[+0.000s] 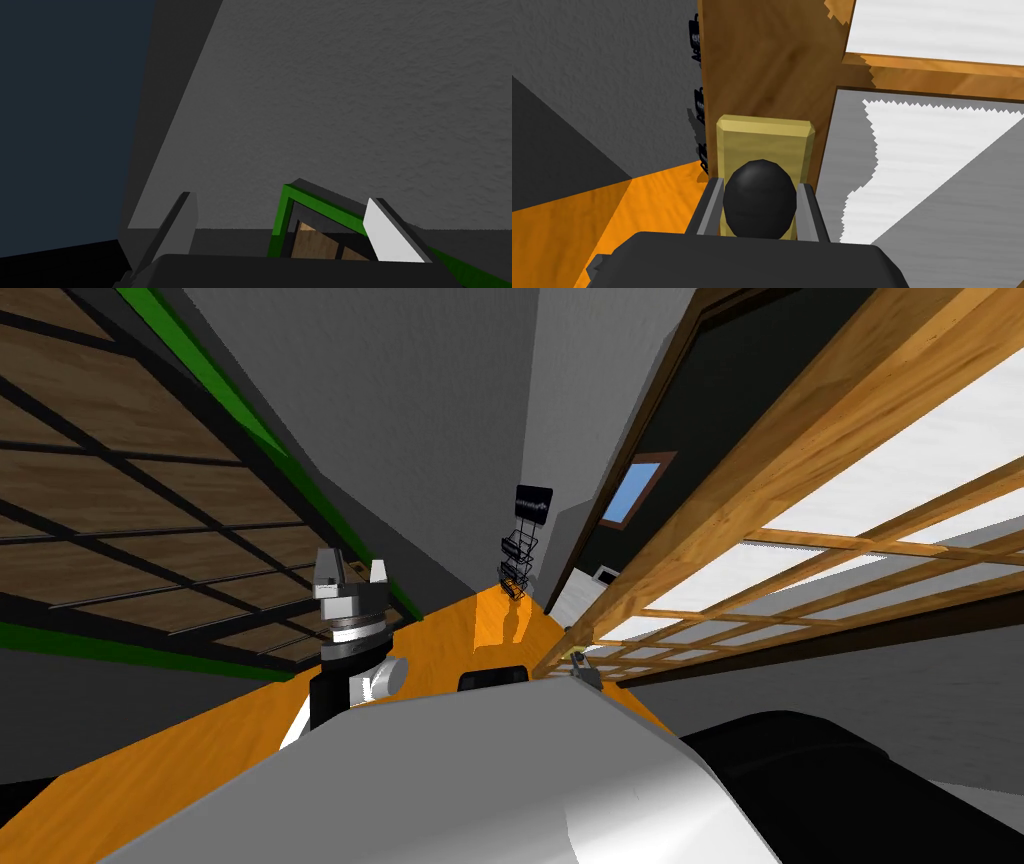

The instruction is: Pull the door open

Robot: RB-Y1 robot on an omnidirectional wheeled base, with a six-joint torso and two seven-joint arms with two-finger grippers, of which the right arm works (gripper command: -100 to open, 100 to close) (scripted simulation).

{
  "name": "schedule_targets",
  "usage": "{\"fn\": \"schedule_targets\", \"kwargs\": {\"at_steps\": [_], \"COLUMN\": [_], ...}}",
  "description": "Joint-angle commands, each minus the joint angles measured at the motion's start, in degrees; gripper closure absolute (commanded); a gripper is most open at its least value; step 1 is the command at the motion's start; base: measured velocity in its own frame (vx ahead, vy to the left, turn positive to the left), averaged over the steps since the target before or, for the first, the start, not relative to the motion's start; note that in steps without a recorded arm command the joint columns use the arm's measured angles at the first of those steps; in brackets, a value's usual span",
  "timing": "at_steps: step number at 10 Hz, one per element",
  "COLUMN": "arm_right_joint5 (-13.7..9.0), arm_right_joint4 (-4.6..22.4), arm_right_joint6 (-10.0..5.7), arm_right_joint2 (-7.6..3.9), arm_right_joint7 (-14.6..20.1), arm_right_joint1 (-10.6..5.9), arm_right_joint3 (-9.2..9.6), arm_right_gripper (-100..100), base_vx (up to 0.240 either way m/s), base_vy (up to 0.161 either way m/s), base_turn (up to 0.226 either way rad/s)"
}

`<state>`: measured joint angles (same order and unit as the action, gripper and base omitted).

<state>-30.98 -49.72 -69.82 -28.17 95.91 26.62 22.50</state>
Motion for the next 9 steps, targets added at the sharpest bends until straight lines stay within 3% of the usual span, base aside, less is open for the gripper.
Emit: {"fn": "schedule_targets", "kwargs": {"at_steps": [1,3,9], "arm_right_joint5": [0.41,0.49,1.43], "arm_right_joint4": [0.58,0.91,3.76], "arm_right_joint6": [-1.16,-0.99,-2.97], "arm_right_joint2": [-0.45,-0.39,-1.53], "arm_right_joint7": [0.69,0.78,2.90], "arm_right_joint1": [-0.17,-0.28,-1.80], "arm_right_joint3": [0.52,0.70,2.01], "arm_right_gripper": [100,100,100], "base_vx": [-0.217,-0.136,-0.183], "base_vy": [-0.030,-0.026,-0.025], "base_turn": [0.112,0.049,0.120]}}
